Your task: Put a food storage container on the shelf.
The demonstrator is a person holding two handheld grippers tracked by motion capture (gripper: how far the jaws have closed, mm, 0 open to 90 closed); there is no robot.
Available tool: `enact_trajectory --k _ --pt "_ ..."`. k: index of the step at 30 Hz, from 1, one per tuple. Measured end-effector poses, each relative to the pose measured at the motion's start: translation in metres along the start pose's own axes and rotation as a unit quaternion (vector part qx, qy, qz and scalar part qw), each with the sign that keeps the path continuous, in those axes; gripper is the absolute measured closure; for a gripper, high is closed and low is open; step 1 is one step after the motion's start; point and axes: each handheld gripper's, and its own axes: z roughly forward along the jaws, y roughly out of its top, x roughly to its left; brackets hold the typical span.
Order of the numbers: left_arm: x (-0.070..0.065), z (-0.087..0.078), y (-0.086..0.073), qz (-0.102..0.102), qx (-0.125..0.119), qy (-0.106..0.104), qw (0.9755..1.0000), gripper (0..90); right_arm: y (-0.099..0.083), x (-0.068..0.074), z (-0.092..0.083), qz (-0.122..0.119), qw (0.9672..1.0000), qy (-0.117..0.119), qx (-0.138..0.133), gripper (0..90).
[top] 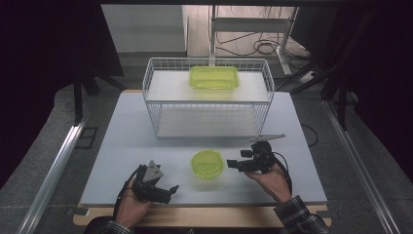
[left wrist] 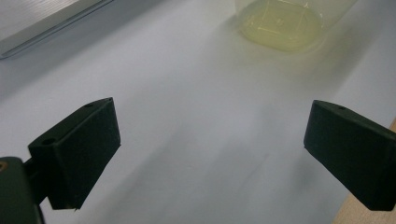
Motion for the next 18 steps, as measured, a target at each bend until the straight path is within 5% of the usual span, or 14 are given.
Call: enact_trajectory --k 8,18 --pt "-0.001 0.001 0.0 0.01 0.006 0.001 0.9999 3.6 0.014 -0.002 0.014 0.003 0.9995 0.027 0.017 36.3" --pt "-0.003 0.002 0.0 0.018 0.01 0.002 0.9998 3.6 0.016 -0.016 0.038 0.067 0.9936 0.079 0.044 53.7"
